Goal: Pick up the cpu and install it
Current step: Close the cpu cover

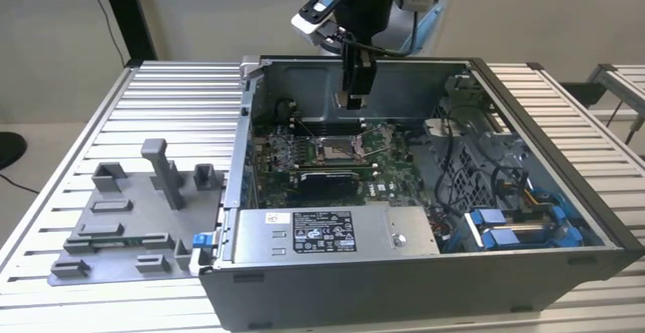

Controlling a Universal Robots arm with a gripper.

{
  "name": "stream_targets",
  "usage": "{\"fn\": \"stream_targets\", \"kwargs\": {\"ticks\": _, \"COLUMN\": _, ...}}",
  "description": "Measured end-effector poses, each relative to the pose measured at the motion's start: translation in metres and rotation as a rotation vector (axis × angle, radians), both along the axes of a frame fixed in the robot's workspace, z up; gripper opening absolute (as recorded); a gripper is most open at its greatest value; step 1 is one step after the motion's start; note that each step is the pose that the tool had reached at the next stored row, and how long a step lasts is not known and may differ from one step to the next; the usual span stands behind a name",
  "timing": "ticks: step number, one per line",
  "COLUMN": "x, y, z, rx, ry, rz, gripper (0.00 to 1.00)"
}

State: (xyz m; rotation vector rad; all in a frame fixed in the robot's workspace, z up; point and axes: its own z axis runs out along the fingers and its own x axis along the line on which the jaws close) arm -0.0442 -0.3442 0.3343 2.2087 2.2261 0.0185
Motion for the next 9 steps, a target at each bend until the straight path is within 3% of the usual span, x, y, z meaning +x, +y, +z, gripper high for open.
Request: {"fn": "stream_targets", "kwargs": {"ticks": 9, "x": 0.0, "y": 0.0009, "z": -0.0142, "rx": 0.0004, "ry": 0.0, "rz": -0.001, "gripper": 0.0}}
